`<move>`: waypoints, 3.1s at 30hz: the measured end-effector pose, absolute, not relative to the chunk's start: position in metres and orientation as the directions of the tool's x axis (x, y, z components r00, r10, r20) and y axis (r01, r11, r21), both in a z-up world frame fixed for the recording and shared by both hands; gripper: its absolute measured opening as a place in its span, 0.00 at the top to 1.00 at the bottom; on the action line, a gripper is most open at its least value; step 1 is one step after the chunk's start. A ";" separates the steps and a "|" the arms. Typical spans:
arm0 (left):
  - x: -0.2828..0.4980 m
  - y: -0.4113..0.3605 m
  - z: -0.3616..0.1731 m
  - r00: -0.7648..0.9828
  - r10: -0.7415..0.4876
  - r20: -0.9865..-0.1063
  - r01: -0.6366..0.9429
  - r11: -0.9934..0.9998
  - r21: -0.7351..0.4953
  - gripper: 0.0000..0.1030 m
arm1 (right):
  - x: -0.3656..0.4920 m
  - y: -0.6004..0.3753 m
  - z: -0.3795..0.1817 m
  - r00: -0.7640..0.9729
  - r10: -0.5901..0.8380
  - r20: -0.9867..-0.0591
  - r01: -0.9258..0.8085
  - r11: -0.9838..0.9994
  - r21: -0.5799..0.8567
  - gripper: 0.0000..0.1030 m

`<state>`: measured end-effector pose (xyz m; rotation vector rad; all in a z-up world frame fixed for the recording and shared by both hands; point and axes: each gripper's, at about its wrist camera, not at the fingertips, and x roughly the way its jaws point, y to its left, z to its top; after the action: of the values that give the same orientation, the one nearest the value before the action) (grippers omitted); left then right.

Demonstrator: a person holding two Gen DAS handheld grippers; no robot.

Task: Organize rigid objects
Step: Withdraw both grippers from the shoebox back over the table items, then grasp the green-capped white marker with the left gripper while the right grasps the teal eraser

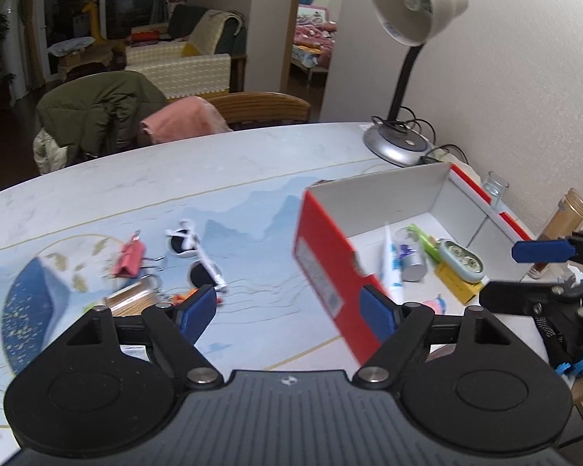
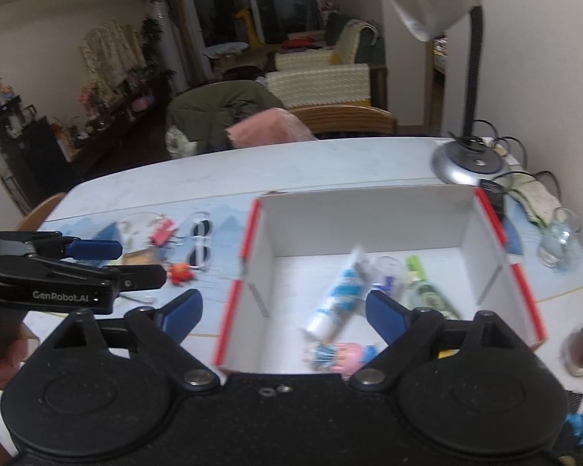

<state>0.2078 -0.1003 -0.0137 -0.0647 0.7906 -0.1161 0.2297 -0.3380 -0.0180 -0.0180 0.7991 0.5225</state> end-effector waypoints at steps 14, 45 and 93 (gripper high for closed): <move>0.180 -0.010 -0.033 0.717 -0.115 -0.687 0.048 0.992 -0.115 0.01 | 0.193 -0.259 -0.035 0.516 0.469 -0.717 -0.518 0.837 0.175 0.08; 0.213 0.095 -0.136 0.617 -0.186 -0.764 0.206 0.976 -0.071 0.00 | 0.204 -0.131 -0.124 0.376 0.369 -0.850 -0.565 0.819 0.106 0.23; 0.197 0.052 -0.152 0.582 -0.269 -0.768 0.434 0.901 0.014 0.68 | 0.224 -0.108 -0.155 0.342 0.309 -0.888 -0.584 0.810 0.056 0.72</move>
<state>0.1972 0.0525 -0.1521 0.2086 0.8569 -0.4136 0.2245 -0.1082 -0.1554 -0.2933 1.0750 0.5913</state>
